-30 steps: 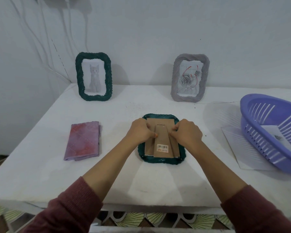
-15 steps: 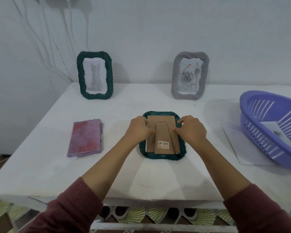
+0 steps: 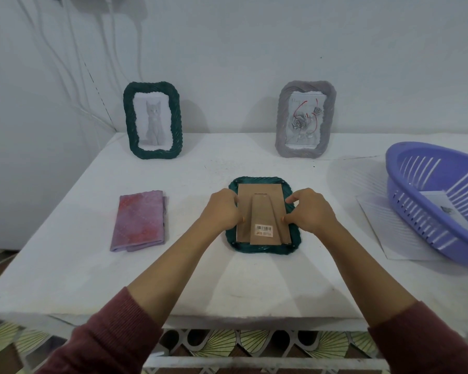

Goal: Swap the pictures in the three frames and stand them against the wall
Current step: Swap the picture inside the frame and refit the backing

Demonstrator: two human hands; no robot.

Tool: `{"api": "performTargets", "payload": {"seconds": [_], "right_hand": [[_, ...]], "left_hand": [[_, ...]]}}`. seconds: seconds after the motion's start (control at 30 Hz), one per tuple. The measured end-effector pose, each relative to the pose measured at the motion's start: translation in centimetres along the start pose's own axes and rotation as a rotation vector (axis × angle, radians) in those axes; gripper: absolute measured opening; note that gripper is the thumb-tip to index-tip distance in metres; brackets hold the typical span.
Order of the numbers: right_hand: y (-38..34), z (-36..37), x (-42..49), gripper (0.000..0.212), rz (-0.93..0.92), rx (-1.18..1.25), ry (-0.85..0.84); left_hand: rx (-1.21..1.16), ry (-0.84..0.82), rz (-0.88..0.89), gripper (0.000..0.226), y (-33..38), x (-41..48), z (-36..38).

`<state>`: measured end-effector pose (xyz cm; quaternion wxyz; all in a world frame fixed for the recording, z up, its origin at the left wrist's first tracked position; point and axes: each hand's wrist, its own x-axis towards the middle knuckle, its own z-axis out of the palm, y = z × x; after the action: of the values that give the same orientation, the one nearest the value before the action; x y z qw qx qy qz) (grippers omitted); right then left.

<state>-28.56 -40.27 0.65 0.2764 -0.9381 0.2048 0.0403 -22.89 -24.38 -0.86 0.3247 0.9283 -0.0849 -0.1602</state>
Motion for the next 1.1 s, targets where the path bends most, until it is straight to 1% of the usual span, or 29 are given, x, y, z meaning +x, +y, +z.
{"api": "performTargets", "payload": {"seconds": [0.23, 0.27, 0.33, 0.37, 0.43, 0.47, 0.53, 0.67, 0.77, 0.87, 1.0, 1.1], "right_hand": [[0.2, 0.0, 0.0, 0.048, 0.009, 0.030, 0.017], [0.2, 0.0, 0.0, 0.047, 0.010, 0.031, 0.017], [0.2, 0.0, 0.1, 0.045, 0.013, 0.032, 0.018], [0.2, 0.0, 0.1, 0.044, 0.016, 0.032, 0.019], [0.2, 0.1, 0.0, 0.042, 0.019, 0.029, 0.029], [0.2, 0.1, 0.1, 0.043, 0.019, 0.026, 0.035], [0.3, 0.3, 0.2, 0.041, 0.023, 0.022, 0.037], [0.5, 0.4, 0.6, 0.028, 0.024, 0.003, 0.001], [0.9, 0.5, 1.3, 0.025, -0.001, 0.006, -0.035], [1.7, 0.1, 2.5, 0.023, -0.035, 0.127, -0.032], [1.8, -0.7, 4.6, 0.022, -0.116, 0.218, 0.099], [1.0, -0.1, 6.0, 0.026, -0.192, 0.194, 0.102]], "left_hand": [[-0.034, 0.007, 0.002, 0.050, -0.1, -0.1, 0.1], [-0.024, 0.006, 0.006, 0.047, -0.1, -0.2, 0.1], [-0.016, -0.011, 0.021, 0.032, -0.1, -0.3, 0.0], [-0.013, -0.015, 0.025, 0.034, 0.1, -0.5, 0.0], [-0.004, -0.019, 0.024, 0.051, 0.2, -0.8, -0.1], [-0.004, -0.018, 0.025, 0.056, 0.2, -0.8, -0.1], [0.005, -0.022, 0.024, 0.060, 0.2, -1.0, -0.1], [0.041, -0.031, 0.036, 0.052, 0.3, -1.1, -0.1], [0.080, -0.037, 0.056, 0.036, 0.4, -1.1, 0.0], [0.018, 0.026, 0.045, 0.027, 0.1, -0.6, -0.6], [-0.069, 0.214, 0.079, 0.032, 0.0, 1.4, -1.8], [-0.126, 0.230, 0.125, 0.034, 0.0, 3.0, -1.4]]}}
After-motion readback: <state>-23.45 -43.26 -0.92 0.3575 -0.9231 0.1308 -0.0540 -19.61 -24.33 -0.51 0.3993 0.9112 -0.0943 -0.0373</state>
